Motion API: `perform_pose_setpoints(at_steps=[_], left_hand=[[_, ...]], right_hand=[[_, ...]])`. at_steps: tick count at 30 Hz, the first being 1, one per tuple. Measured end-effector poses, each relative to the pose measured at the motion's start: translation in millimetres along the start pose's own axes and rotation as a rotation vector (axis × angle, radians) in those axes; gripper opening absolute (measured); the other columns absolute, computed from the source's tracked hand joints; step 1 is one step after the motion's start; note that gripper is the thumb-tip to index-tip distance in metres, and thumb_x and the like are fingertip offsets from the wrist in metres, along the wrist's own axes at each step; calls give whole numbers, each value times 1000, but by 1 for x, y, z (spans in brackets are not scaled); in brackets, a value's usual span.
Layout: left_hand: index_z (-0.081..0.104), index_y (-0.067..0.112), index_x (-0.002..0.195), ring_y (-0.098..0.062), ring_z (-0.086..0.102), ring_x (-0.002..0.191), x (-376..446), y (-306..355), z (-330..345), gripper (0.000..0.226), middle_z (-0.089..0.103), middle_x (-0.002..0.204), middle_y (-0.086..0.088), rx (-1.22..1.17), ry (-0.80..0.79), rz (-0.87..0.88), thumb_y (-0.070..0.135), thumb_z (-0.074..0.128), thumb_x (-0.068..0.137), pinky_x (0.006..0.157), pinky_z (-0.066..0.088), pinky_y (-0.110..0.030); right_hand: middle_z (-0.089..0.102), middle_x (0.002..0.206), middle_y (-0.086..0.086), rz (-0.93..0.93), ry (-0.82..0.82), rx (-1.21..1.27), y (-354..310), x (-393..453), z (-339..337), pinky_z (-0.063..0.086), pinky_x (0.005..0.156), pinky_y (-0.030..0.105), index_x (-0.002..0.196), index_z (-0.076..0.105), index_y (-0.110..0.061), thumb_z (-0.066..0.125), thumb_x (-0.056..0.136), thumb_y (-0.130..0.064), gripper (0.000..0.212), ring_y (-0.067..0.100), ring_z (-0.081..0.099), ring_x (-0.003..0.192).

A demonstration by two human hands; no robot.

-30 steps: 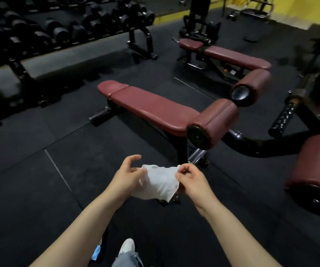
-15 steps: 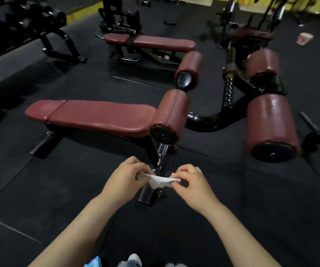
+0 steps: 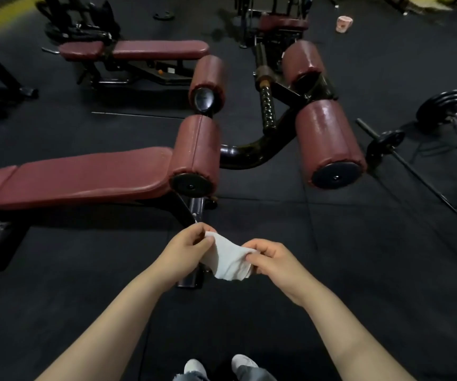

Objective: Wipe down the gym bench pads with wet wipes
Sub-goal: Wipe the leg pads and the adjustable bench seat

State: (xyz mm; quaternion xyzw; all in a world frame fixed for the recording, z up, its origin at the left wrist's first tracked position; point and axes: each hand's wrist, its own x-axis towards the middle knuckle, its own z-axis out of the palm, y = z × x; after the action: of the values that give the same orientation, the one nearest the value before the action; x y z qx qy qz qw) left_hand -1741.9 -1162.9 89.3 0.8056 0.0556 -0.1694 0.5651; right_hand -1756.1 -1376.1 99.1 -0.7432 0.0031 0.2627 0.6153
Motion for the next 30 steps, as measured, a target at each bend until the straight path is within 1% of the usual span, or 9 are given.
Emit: perform_pose_setpoints(at_steps=[4, 7, 10, 12, 15, 20, 23, 26, 30], left_hand=[[64, 28, 103, 0, 63, 84, 2, 4, 15, 10, 69, 96, 4, 18, -69, 38, 21, 63, 95, 73, 49, -15], [61, 33, 110, -3, 63, 99, 5, 1, 29, 21, 68, 104, 10, 23, -25, 29, 31, 69, 91, 89, 52, -26], [70, 25, 105, -18, 68, 93, 3, 2, 39, 17, 73, 103, -7, -131, -223, -77, 32, 55, 100, 88, 54, -44], [71, 13, 109, -27, 65, 92, 0, 3, 46, 30, 71, 106, -20, -284, -328, -142, 32, 47, 104, 83, 53, -42], [70, 10, 116, -33, 66, 104, -1, 7, 53, 44, 72, 111, -15, -361, -392, -149, 39, 39, 105, 91, 52, -40], [70, 16, 118, -22, 66, 112, 2, 24, 67, 52, 70, 119, -9, -302, -578, -53, 51, 36, 101, 100, 50, -40], [71, 31, 114, -13, 63, 106, 11, 39, 81, 24, 68, 115, 3, -109, -497, 101, 35, 52, 101, 87, 51, -26], [69, 40, 111, -1, 58, 94, 28, 59, 95, 24, 57, 108, 8, 66, -283, 163, 27, 52, 102, 72, 43, -10], [67, 36, 119, 2, 63, 101, 51, 94, 110, 30, 69, 111, 15, 48, -196, 262, 18, 60, 97, 86, 48, -17]], right_hand=[[69, 90, -1, -32, -13, -1, -5, -12, -1, 52, 75, 23, 99, 72, -13, 49, 93, 2, 28, 10, 62, 81], [69, 92, -5, -72, 73, -43, -2, -16, -2, 53, 80, 28, 97, 74, -24, 55, 93, -2, 30, 9, 63, 86], [64, 93, -9, -67, 169, -146, 4, -20, -6, 48, 75, 20, 95, 75, -29, 58, 93, -6, 29, 4, 62, 87], [65, 96, -9, -70, 213, -199, 7, -24, -9, 51, 74, 22, 96, 73, -31, 58, 93, -9, 26, 7, 62, 90], [67, 96, -8, -58, 288, -171, 11, -29, -14, 54, 73, 25, 100, 63, -33, 63, 91, -14, 21, 11, 63, 89], [62, 96, -8, -17, 449, -155, 14, -30, -29, 52, 69, 18, 102, 58, -34, 68, 88, -19, 23, 7, 61, 87], [61, 103, -13, -4, 460, -159, 12, -30, -46, 47, 70, 13, 114, 59, -33, 66, 90, -24, 27, 3, 59, 93], [56, 116, -20, -12, 434, -197, 10, -26, -70, 43, 78, 11, 122, 57, -34, 69, 87, -36, 37, -2, 51, 107], [67, 109, -17, -28, 320, -48, -2, -20, -111, 52, 83, 20, 116, 60, -35, 71, 86, -37, 32, 0, 62, 102]])
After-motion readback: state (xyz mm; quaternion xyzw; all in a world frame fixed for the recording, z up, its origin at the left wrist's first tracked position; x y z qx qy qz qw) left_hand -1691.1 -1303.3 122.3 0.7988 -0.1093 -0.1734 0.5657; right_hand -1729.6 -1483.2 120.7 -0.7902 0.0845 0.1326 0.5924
